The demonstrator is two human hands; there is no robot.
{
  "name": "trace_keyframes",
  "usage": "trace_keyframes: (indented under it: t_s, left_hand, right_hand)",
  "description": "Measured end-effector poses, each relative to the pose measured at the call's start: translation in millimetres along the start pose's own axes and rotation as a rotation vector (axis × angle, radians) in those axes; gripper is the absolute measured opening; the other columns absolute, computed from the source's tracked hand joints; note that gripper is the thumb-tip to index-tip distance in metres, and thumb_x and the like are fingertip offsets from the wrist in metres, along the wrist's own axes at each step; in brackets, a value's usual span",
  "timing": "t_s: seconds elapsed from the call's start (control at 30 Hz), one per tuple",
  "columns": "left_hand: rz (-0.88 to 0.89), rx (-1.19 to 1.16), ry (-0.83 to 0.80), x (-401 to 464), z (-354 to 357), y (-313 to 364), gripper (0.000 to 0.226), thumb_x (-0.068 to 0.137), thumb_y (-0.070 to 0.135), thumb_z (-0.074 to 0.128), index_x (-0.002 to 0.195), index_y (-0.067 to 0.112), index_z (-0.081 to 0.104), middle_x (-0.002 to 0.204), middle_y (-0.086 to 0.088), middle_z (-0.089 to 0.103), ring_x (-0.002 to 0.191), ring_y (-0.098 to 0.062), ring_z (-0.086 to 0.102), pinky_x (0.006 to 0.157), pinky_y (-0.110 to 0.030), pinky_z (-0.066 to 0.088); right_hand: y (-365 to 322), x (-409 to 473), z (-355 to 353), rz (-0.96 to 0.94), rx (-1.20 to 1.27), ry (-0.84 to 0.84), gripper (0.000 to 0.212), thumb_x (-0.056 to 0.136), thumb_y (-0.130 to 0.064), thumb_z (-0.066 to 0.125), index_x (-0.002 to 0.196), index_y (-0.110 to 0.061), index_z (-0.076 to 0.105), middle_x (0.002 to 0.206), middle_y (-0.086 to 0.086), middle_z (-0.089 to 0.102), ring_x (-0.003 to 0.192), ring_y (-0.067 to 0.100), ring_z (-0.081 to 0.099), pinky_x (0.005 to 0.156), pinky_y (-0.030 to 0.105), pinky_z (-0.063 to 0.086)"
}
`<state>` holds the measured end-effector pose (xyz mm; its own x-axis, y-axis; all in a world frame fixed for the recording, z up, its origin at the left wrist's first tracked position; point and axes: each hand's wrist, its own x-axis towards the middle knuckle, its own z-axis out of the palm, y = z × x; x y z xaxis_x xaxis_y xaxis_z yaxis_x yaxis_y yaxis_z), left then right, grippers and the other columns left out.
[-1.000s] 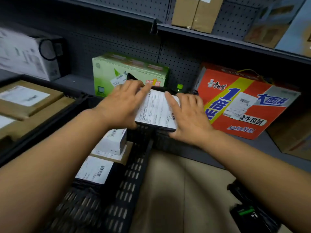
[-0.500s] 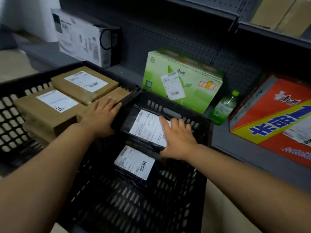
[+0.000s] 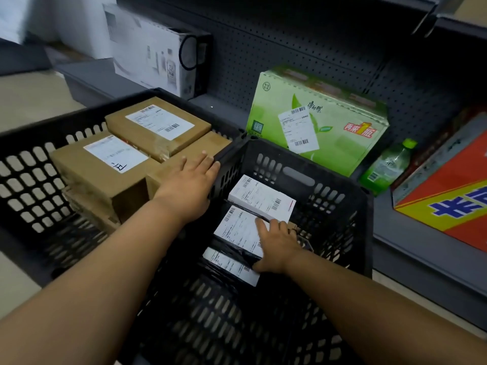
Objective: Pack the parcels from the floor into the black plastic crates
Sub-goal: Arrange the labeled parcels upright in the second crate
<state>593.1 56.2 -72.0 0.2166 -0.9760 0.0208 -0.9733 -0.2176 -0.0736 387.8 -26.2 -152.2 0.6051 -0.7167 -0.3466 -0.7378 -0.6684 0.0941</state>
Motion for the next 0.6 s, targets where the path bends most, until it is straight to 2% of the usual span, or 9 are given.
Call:
trace_keyframes:
  t_s: [0.1,0.2,0.27,0.33,0.4,0.5,0.6]
  left_hand:
    - [0.036,0.216,0.001,-1,-1,5,0.08,0.092,0.033,0.044,0.15,0.011,-0.006,0.158,-0.01,-0.01,0.144,-0.024,-0.016,0.118,-0.047,-0.002]
    - [0.191,0.349,0.049,4,6,26,0.076,0.093,0.027,0.037,0.148,0.007,-0.011,0.156,-0.014,-0.017,0.143,-0.028,-0.021,0.116,-0.049,-0.01]
    - [0.314,0.297,-0.038,8,24,47,0.076,0.092,0.019,0.039,0.149,0.008,-0.01,0.156,-0.012,-0.016,0.143,-0.026,-0.019,0.114,-0.042,-0.014]
    - [0.37,0.221,-0.217,11,46,61,0.081,0.092,0.017,0.047,0.15,0.011,-0.009,0.158,-0.009,-0.013,0.145,-0.021,-0.013,0.115,-0.036,-0.01]
    - [0.361,0.217,-0.342,17,63,66,0.088,0.091,0.019,0.053,0.149,0.011,-0.013,0.157,-0.009,-0.015,0.145,-0.021,-0.013,0.116,-0.035,-0.006]
    - [0.306,0.235,-0.356,28,79,70,0.097,0.089,0.023,0.056,0.146,0.008,-0.021,0.155,-0.012,-0.023,0.144,-0.024,-0.018,0.117,-0.037,-0.007]
    - [0.258,0.176,-0.388,32,96,75,0.093,0.091,0.02,0.052,0.145,0.008,-0.023,0.154,-0.012,-0.026,0.143,-0.024,-0.02,0.117,-0.037,-0.007]
  right_hand:
    - [-1,5,8,0.027,-0.01,0.029,0.112,0.066,-0.056,0.073,0.147,-0.021,0.004,0.143,0.013,0.021,0.13,0.034,0.022,0.106,0.051,0.027]
    - [-1,9,12,0.042,-0.089,0.094,0.11,0.066,-0.062,0.069,0.147,-0.02,0.008,0.144,0.011,0.022,0.129,0.032,0.024,0.104,0.051,0.027]
    - [0,10,13,0.035,-0.147,0.143,0.108,0.067,-0.065,0.066,0.147,-0.019,0.011,0.143,0.011,0.023,0.128,0.031,0.026,0.102,0.049,0.026]
    - [1,10,16,0.029,-0.177,0.184,0.105,0.069,-0.065,0.064,0.147,-0.017,0.011,0.145,0.012,0.022,0.129,0.031,0.025,0.103,0.048,0.024]
    - [1,11,17,0.021,-0.21,0.168,0.106,0.073,-0.064,0.062,0.148,-0.015,0.007,0.151,0.014,0.012,0.136,0.034,0.015,0.108,0.052,0.017]
    - [1,15,20,0.032,-0.217,0.111,0.108,0.076,-0.065,0.06,0.15,-0.017,-0.004,0.156,0.016,-0.016,0.142,0.04,-0.014,0.11,0.062,-0.001]
    - [3,18,24,0.081,-0.137,0.074,0.112,0.074,-0.064,0.063,0.149,-0.026,-0.01,0.152,0.016,-0.029,0.139,0.043,-0.024,0.108,0.065,-0.001]
